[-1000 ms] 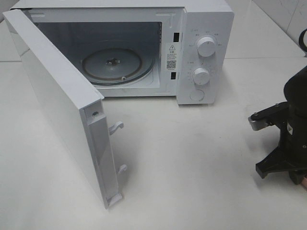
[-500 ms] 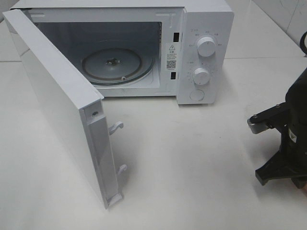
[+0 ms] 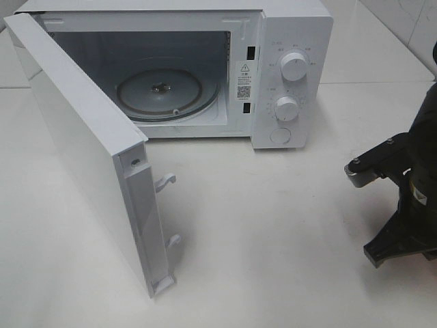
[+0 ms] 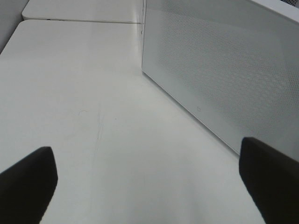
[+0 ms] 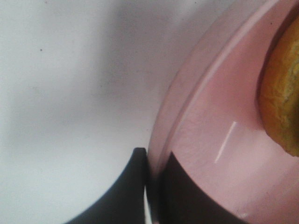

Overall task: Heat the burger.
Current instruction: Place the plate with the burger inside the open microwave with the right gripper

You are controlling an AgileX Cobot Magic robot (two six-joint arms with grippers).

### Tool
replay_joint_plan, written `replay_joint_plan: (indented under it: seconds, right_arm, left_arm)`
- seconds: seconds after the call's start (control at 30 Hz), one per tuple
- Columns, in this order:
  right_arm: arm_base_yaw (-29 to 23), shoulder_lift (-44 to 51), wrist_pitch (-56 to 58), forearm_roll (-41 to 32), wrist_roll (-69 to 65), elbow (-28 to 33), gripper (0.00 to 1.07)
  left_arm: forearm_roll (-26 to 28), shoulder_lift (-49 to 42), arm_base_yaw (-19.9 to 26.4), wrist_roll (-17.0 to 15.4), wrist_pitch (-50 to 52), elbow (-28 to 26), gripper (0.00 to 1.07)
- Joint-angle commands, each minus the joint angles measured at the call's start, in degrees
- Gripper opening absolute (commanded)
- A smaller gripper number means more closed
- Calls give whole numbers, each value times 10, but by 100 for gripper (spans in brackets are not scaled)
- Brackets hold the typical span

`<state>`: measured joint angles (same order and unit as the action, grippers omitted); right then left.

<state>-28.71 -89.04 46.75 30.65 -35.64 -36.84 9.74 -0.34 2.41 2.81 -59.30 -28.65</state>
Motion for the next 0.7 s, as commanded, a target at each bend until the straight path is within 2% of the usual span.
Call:
replay_joint_plan:
  seconds: [0.03,0.27,0.7]
  right_arm:
    - [-27,26,41,24,-10,1,0]
    - [-72,52,62,25,-5,1,0]
    - [-186,96,98,31,32,1,0]
  left_arm:
    - [2,-10,-1,-3,1,1,98]
    - [2,-10,-1,-3,1,1,98]
    - [2,-10,-1,-3,1,1,98]
